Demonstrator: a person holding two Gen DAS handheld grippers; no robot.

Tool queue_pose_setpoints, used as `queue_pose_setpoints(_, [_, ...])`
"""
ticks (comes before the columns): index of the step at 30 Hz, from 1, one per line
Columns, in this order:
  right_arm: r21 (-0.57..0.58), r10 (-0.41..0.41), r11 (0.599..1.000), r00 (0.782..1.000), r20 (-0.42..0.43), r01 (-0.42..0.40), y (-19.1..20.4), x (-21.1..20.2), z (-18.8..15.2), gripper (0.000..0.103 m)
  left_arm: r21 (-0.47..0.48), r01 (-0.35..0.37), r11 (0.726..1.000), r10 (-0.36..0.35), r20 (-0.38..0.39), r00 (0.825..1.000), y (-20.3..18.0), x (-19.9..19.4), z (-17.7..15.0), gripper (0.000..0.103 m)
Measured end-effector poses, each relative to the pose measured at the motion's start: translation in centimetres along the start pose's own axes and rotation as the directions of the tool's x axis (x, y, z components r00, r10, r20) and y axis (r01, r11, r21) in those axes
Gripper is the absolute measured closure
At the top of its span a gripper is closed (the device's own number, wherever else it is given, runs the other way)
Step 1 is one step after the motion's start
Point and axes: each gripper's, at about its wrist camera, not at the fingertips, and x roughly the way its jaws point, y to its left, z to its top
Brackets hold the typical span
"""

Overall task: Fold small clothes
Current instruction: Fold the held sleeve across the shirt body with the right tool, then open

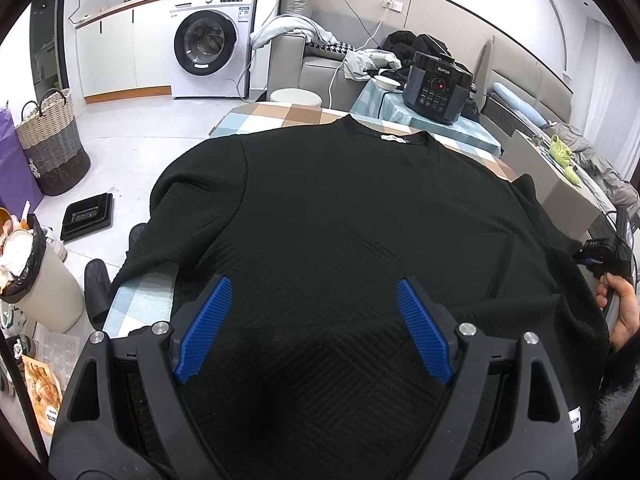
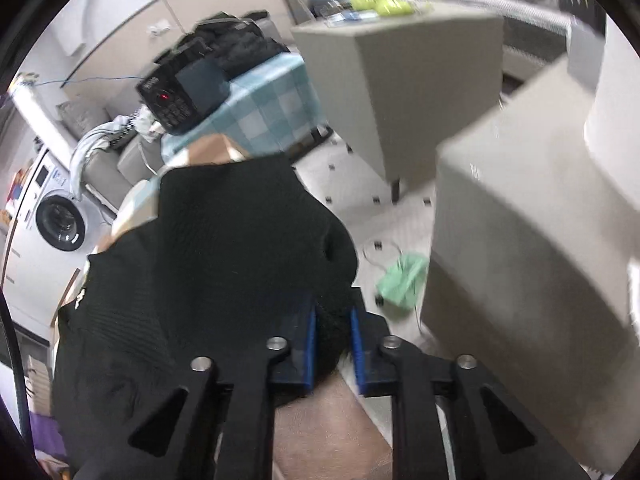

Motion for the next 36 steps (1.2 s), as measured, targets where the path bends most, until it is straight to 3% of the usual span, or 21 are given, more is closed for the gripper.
queue_pose_setpoints(4, [-0.067, 0.027, 0.998, 0.992, 0.120, -0.019, 2.1, -3.7, 0.8, 0.092, -0.006, 0.002, 1.000, -0.002, 0.008, 1.000, 0.4, -0.4, -0.2, 0.020])
queue_pose_setpoints(7, [-0.179, 0.130, 0.979, 0.973, 0.189, -0.096, 5.2, -6.5, 1.4, 0.092, -0.014, 0.005, 1.000, -0.005, 0.010, 1.000, 0.8, -0.8, -0.2, 0.020])
queue_pose_setpoints(10, [-0.294, 0.266, 0.935, 0.939, 0.217, -0.197, 9.4, -8.6, 1.1, 0.092, -0.016, 0.002, 1.000, -0.002, 0.020, 1.000, 1.0, -1.3, -0.3, 0.020])
queue_pose_setpoints(13, [-0.453, 0.410, 0.828, 0.908, 0.084, -0.331, 14.7, -9.1, -0.8, 0.092, -0.022, -0.009, 1.000, 0.009, 0.032, 0.999, 1.5, -2.0, -0.5, 0.020])
queue_pose_setpoints(14, [-0.529, 0.429, 0.768, 0.903, 0.004, -0.362, 16.9, -8.9, -2.3, 0.092, -0.024, -0.013, 1.000, 0.014, 0.034, 0.999, 1.6, -2.2, -0.5, 0.020])
queue_pose_setpoints(17, [-0.623, 0.375, 0.677, 0.912, -0.166, -0.392, 20.5, -7.1, -5.7, 0.088, -0.040, -0.021, 0.999, 0.022, 0.033, 0.999, 2.4, -2.6, -0.7, 0.020])
queue_pose_setpoints(18, [-0.638, 0.347, 0.660, 0.914, -0.210, -0.397, 21.1, -6.3, -6.6, 0.078, -0.042, -0.021, 0.999, 0.022, 0.033, 0.999, 2.5, -2.7, -0.8, 0.020])
queue_pose_setpoints(19, [-0.646, 0.324, 0.654, 0.918, -0.230, -0.393, 21.3, -5.8, -7.3, 0.068, -0.043, -0.023, 0.999, 0.024, 0.033, 0.999, 2.5, -2.7, -0.8, 0.020])
queue_pose_setpoints(21, [-0.644, 0.305, 0.662, 0.922, -0.236, -0.384, 20.5, -5.4, -7.8, 0.061, -0.042, -0.028, 0.999, 0.030, 0.035, 0.999, 2.7, -2.9, -1.0, 0.020])
queue_pose_setpoints(23, [-0.614, 0.310, 0.681, 0.917, -0.252, -0.399, 19.1, -5.5, -7.6, 0.059, -0.044, -0.031, 0.999, 0.033, 0.033, 0.999, 2.9, -3.0, -1.0, 0.020])
queue_pose_setpoints(25, [-0.594, 0.290, 0.716, 0.930, -0.224, -0.366, 17.7, -5.8, -7.7, 0.057, -0.050, -0.033, 0.998, 0.035, 0.031, 0.999, 3.2, -2.9, -1.0, 0.020])
queue_pose_setpoints(27, [-0.589, 0.205, 0.761, 0.962, -0.178, -0.271, 15.8, -5.3, -7.3, 0.055, -0.063, -0.039, 0.997, 0.041, 0.031, 0.999, 3.7, -2.8, -0.9, 0.020])
queue_pose_setpoints(30, [-0.563, 0.135, 0.792, 0.967, -0.216, -0.236, 14.3, -3.8, -7.4, 0.055, -0.111, -0.051, 0.992, 0.054, 0.025, 0.998, 5.0, -2.7, -0.9, 0.020])
queue_pose_setpoints(32, [-0.569, 0.114, 0.785, 0.961, -0.254, -0.244, 13.7, -3.1, -8.1, 0.055, -0.140, -0.062, 0.988, 0.066, 0.025, 0.997, 5.9, -2.5, -0.8, 0.020])
queue_pose_setpoints(36, [-0.624, 0.066, 0.756, 0.970, -0.233, -0.201, 14.2, -2.2, -9.3, 0.057, -0.182, -0.094, 0.979, 0.099, 0.022, 0.995, 8.1, -2.5, -0.8, 0.020])
